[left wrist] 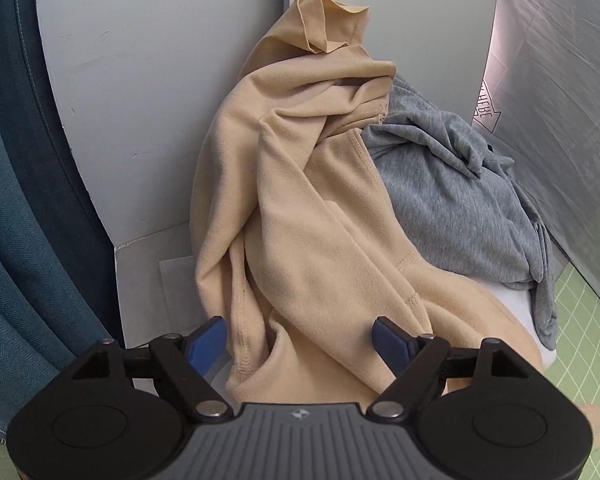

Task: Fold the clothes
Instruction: 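Reach into the pile and grasp the beige top with both grippers, then pull the beige top out of the pile and lay it on the mat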

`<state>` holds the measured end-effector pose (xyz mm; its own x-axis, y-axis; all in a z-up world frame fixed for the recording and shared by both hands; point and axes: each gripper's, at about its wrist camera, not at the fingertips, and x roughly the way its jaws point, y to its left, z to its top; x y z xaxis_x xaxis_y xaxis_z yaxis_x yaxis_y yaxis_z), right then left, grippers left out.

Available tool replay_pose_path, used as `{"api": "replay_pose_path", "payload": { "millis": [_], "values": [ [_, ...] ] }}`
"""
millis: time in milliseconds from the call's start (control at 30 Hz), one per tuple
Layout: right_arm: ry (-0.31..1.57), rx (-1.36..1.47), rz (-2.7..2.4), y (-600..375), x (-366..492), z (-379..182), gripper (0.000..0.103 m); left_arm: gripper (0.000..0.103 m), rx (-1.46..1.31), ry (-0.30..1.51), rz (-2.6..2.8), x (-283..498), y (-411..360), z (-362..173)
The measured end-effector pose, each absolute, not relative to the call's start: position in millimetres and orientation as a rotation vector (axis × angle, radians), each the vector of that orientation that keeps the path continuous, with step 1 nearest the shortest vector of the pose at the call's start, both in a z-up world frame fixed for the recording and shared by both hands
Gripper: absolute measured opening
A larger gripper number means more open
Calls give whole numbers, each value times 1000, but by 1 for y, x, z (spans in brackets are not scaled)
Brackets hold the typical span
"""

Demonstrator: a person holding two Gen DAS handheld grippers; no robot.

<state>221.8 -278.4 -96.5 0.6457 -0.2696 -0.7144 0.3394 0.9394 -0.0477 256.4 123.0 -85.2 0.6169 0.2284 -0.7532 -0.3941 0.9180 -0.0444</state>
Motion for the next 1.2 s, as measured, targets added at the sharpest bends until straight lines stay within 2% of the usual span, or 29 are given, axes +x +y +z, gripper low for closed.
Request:
{"api": "replay_pose_path", "payload": {
  "millis": [33, 167, 233, 300, 433, 500, 533, 567, 667, 733, 767, 800, 900, 1200],
  "values": [
    [812, 94, -307, -268, 227, -105, 40, 82, -215, 833, 355, 260, 123, -86],
    [843, 97, -158, -229, 252, -133, 54, 86, -186, 807, 336, 273, 123, -87],
    [845, 104, -93, -213, 264, -143, 69, 87, -178, 789, 333, 278, 126, -86],
    [852, 108, -61, -199, 277, -150, 79, 87, -193, 777, 338, 284, 132, -85],
    [892, 116, -25, -183, 294, -162, 80, 87, -206, 781, 343, 299, 139, -91],
    [915, 84, -22, -178, 300, -167, 79, 82, -223, 778, 337, 304, 140, -93],
    [915, 62, -24, -175, 301, -169, 77, 79, -244, 772, 335, 305, 140, -95],
    [912, 34, -18, -172, 302, -170, 77, 70, -269, 768, 334, 305, 141, -96],
    [892, 22, 4, -173, 300, -168, 59, 58, -308, 761, 329, 305, 141, -99],
    [892, 21, 12, -175, 300, -166, 29, 47, -300, 753, 322, 304, 137, -98],
    [893, 21, 15, -176, 301, -165, 22, 37, -294, 749, 323, 303, 135, -97],
    [896, 22, 19, -178, 301, -164, 9, 28, -287, 745, 326, 302, 132, -95],
    [893, 37, 7, -185, 298, -161, 6, 19, -241, 741, 342, 296, 121, -88],
    [767, 62, -72, -214, 265, -126, 6, 17, -230, 699, 190, 262, 66, -48]
  ]
}}
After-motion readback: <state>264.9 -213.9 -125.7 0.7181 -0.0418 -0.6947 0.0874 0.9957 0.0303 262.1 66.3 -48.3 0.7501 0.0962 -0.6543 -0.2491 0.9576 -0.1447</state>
